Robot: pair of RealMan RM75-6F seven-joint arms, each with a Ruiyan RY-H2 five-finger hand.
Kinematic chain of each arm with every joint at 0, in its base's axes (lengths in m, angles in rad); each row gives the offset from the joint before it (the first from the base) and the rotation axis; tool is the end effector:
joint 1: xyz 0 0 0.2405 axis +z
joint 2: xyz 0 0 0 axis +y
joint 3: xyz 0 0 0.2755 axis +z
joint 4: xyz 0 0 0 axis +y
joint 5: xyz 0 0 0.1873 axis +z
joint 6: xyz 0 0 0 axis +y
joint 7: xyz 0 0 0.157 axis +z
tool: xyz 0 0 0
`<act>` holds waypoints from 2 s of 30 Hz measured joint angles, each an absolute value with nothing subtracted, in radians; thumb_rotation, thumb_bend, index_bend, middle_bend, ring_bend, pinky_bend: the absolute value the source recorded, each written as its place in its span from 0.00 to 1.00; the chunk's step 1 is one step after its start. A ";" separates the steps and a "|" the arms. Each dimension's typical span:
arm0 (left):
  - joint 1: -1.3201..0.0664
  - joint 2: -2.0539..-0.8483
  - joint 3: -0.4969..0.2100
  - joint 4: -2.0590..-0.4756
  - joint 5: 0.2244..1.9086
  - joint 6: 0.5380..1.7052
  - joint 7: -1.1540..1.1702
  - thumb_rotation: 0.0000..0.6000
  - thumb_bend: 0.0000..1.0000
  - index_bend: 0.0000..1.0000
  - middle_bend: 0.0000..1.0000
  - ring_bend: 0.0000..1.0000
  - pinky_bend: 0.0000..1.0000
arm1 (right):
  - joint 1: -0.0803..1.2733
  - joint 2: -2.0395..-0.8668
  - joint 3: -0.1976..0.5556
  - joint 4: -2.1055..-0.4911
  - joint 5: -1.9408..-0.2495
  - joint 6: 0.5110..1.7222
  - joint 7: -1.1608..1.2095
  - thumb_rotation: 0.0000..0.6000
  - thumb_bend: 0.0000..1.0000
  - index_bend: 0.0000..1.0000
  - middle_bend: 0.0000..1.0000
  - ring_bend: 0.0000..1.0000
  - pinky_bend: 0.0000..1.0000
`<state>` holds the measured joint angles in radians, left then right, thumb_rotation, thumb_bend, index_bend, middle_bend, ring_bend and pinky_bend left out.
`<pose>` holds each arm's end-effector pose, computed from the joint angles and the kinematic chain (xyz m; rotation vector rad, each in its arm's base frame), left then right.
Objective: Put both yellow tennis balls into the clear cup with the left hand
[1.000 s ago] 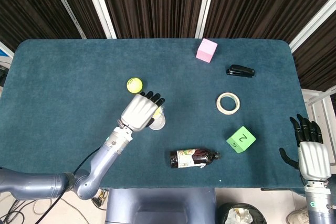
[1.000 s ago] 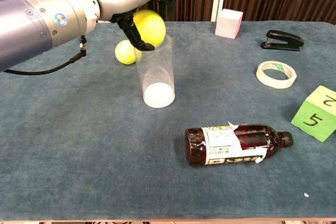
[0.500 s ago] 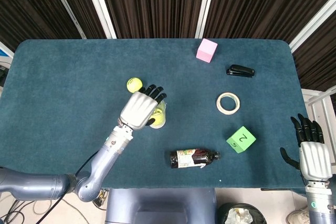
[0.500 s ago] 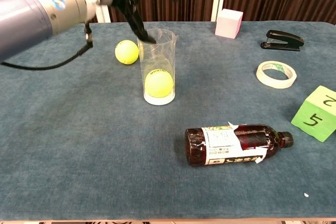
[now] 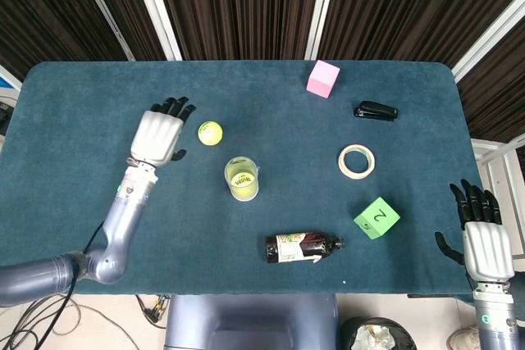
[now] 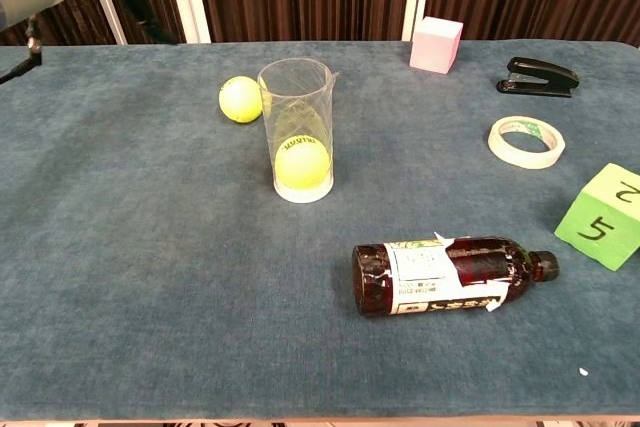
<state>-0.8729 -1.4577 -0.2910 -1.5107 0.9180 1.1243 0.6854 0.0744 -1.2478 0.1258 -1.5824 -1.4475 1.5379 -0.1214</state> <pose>-0.1181 0.4199 0.0776 -1.6557 -0.5906 -0.8642 -0.3177 -0.2028 0.1706 1.2636 -0.8344 0.9257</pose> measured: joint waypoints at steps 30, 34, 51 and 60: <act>-1.009 -1.716 -0.260 -0.899 0.916 0.744 0.431 1.00 0.03 0.19 0.09 0.07 0.24 | 0.091 -1.295 0.155 -1.524 -1.375 1.515 -0.191 1.00 0.35 0.09 0.00 0.00 0.00; -1.032 -1.771 -0.256 -0.802 0.933 0.703 0.398 1.00 0.09 0.20 0.09 0.07 0.24 | 0.093 -1.303 0.159 -1.513 -1.363 1.512 -0.203 1.00 0.35 0.09 0.00 0.00 0.00; -1.106 -1.985 -0.232 -0.470 1.069 0.615 0.261 1.00 0.21 0.32 0.30 0.27 0.45 | 0.092 -1.310 0.165 -1.504 -1.348 1.517 -0.218 1.00 0.35 0.09 0.00 0.00 0.00; -1.117 -2.028 -0.226 -0.406 1.109 0.628 0.247 1.00 0.24 0.33 0.27 0.23 0.43 | 0.090 -1.306 0.166 -1.508 -1.350 1.521 -0.214 1.00 0.35 0.09 0.00 0.00 0.00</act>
<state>-1.1171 -2.0278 -0.2262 -0.4058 1.1086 0.6281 0.2466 0.0901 -1.3062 0.1656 -1.5083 -1.3497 1.5207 -0.2136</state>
